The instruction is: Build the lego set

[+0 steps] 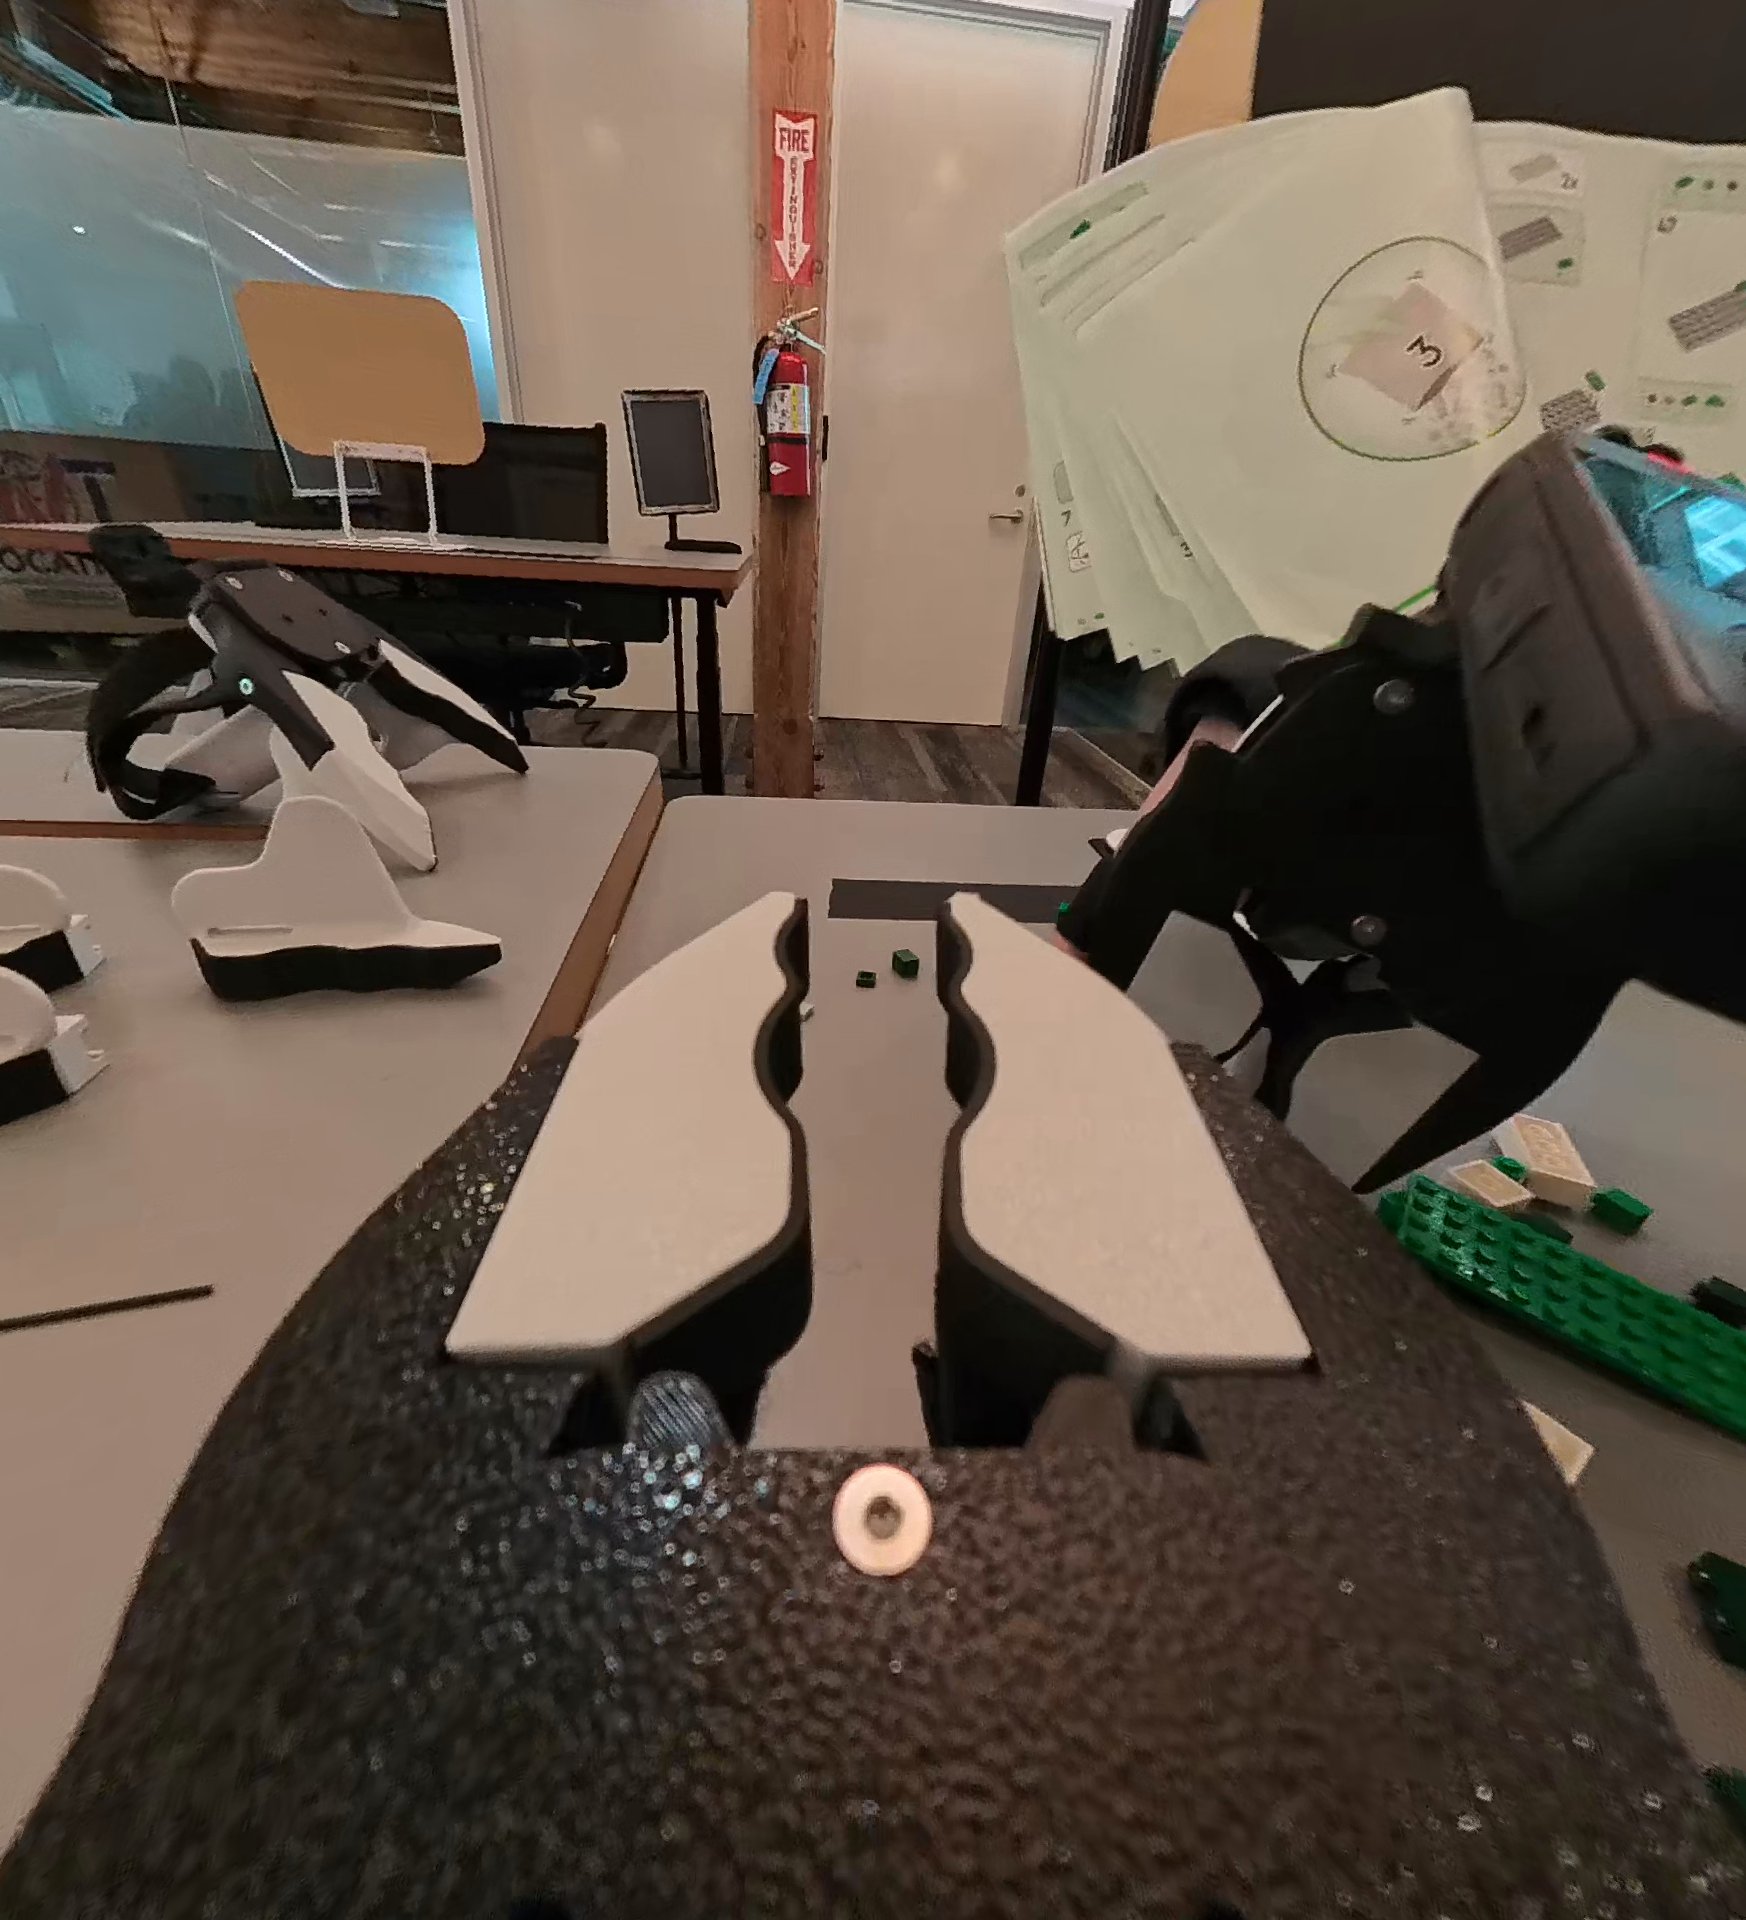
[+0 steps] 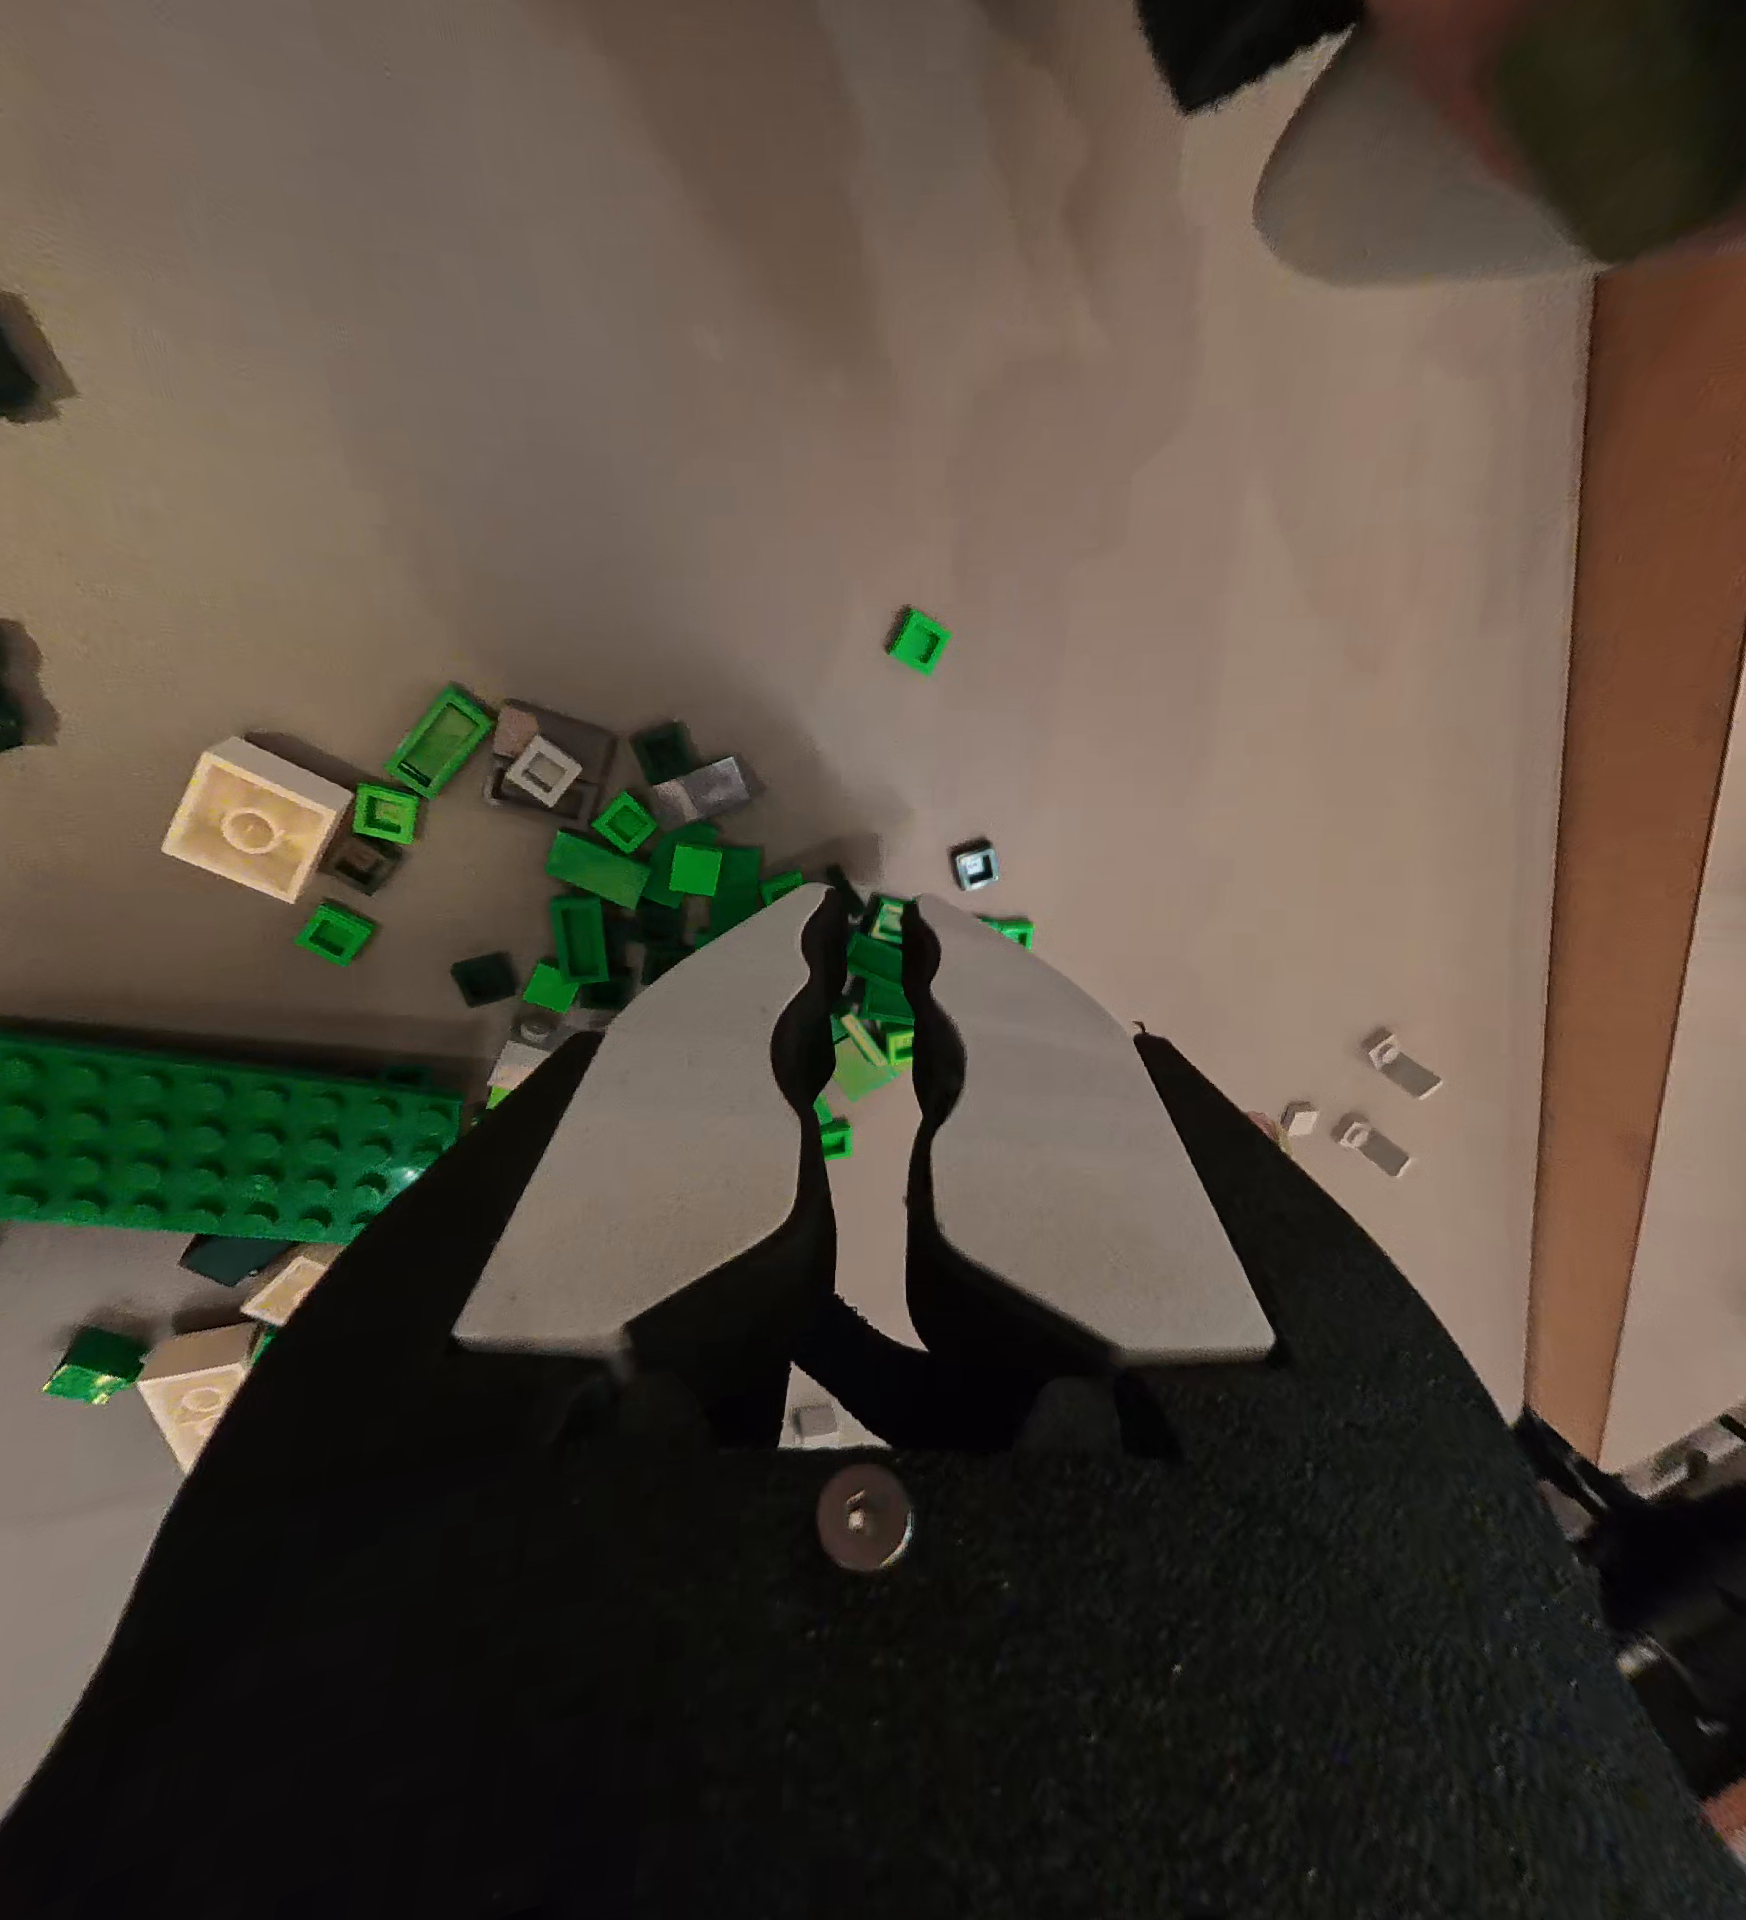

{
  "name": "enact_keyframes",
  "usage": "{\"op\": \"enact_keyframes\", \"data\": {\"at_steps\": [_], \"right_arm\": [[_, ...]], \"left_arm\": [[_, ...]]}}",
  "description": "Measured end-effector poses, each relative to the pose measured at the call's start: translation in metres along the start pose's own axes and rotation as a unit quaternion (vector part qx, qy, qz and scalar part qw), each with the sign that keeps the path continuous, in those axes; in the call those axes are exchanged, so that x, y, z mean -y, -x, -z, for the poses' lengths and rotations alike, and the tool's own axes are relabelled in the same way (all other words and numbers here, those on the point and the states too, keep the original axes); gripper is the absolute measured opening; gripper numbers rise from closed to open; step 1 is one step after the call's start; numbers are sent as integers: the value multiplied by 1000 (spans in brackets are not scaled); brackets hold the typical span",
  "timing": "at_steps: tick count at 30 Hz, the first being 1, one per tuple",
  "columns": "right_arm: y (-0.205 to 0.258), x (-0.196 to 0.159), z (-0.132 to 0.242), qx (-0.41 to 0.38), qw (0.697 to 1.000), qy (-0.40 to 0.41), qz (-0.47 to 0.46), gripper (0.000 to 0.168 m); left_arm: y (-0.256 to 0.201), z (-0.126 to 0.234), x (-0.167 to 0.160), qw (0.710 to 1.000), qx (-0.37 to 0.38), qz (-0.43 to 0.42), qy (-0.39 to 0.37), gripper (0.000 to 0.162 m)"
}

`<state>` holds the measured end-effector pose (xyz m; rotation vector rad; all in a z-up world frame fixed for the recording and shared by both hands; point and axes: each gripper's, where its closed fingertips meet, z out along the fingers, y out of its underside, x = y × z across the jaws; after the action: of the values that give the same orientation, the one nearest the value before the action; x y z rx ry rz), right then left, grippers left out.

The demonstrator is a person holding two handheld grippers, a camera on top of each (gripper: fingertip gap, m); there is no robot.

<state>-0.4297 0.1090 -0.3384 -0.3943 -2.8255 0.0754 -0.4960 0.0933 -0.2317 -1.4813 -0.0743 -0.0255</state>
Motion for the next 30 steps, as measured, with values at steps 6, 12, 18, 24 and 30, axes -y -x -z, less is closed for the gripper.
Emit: {"op": "enact_keyframes", "data": {"at_steps": [6,12,18,24,30], "right_arm": [[2,1,-2,12,1000,-1,2,2],[3,-2,0,10,1000,7,1,4],[1,-2,-2,17,1000,14,0,4],[-5,4,15,-57,998,-5,19,2],[-3,34,108,-403,894,35,193,2]], "left_arm": [[-3,-2,-3,1000,-8,6,8,23],[-5,-3,-5,1000,-13,9,12,23],[-6,-3,-5,1000,-19,16,11,23],[-6,-2,-2,1000,-17,11,5,23],[-6,1,4,1000,-15,13,-8,22]]}}
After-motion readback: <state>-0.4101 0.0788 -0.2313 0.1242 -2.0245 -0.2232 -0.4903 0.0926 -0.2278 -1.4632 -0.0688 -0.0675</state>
